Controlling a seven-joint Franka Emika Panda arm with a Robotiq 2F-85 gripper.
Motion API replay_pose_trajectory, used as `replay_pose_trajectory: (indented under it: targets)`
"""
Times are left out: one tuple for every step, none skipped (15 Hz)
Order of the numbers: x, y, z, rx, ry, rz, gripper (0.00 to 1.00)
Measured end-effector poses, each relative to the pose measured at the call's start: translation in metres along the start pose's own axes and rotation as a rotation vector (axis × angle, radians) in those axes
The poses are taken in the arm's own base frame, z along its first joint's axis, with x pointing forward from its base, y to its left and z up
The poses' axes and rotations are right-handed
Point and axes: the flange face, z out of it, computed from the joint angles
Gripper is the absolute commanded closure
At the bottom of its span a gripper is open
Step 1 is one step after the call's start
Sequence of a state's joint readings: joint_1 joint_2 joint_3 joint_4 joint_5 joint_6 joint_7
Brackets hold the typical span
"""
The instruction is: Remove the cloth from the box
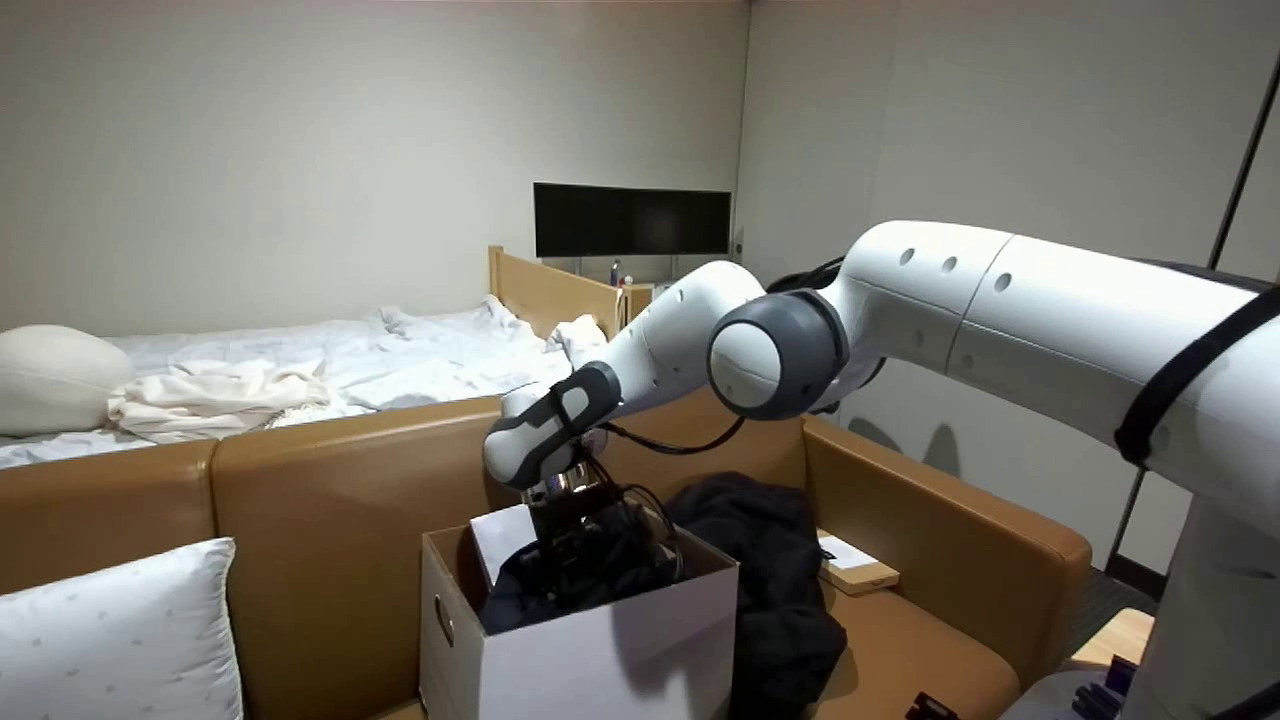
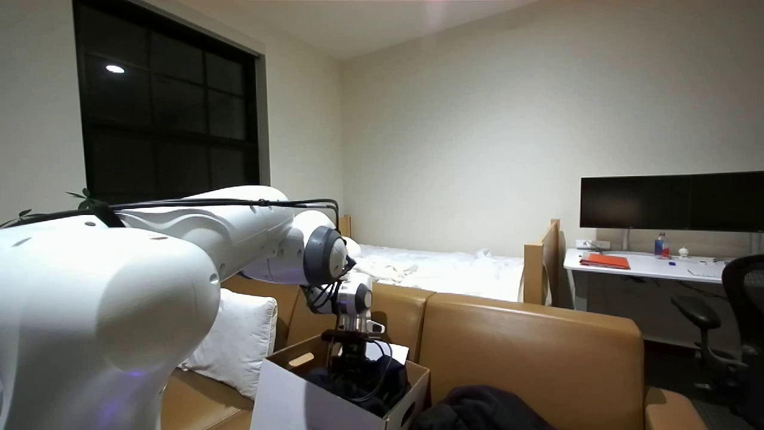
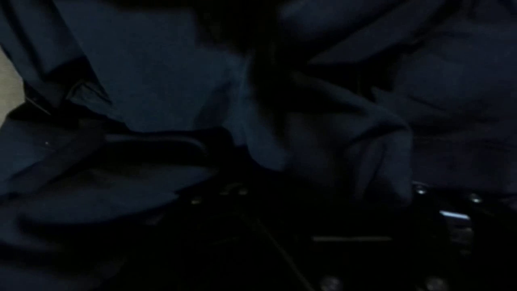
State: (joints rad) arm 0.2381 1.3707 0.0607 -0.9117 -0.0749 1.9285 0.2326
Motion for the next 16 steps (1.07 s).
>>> replay_pose_trajectory:
  targets:
    - [0.002, 0.0, -0.001, 0.002, -0.005, 0.002, 0.7]
    - [0.003, 0.0, -0.001, 0.003, -0.01, 0.004, 0.76]
    - [0.005, 0.001, -0.001, 0.004, -0.014, 0.006, 0.83]
    - [0.006, 0.001, -0.001, 0.004, -0.016, 0.007, 0.89]
    - [0.007, 0.001, 0.0, 0.004, -0.019, 0.009, 0.96]
    - [0.008, 0.001, 0.0, 0.005, -0.021, 0.01, 0.98]
    - [0.009, 0.0, -0.001, 0.007, -0.02, 0.01, 0.99]
    - [0.01, 0.0, -0.002, 0.008, -0.018, 0.011, 1.0]
    - [0.01, 0.0, -0.004, 0.009, -0.014, 0.011, 1.0]
    - [0.011, 0.0, -0.007, 0.01, -0.01, 0.011, 0.98]
    - [0.011, -0.001, -0.011, 0.01, -0.005, 0.011, 0.98]
    - [0.012, -0.002, -0.016, 0.01, -0.003, 0.011, 0.98]
    - [0.012, -0.002, -0.022, 0.01, -0.002, 0.015, 0.98]
    - [0.011, -0.003, -0.026, 0.007, -0.005, 0.018, 0.98]
    - [0.009, -0.004, -0.034, 0.003, -0.022, 0.015, 0.98]
    - [0.003, -0.007, -0.052, -0.006, -0.046, 0.011, 0.98]
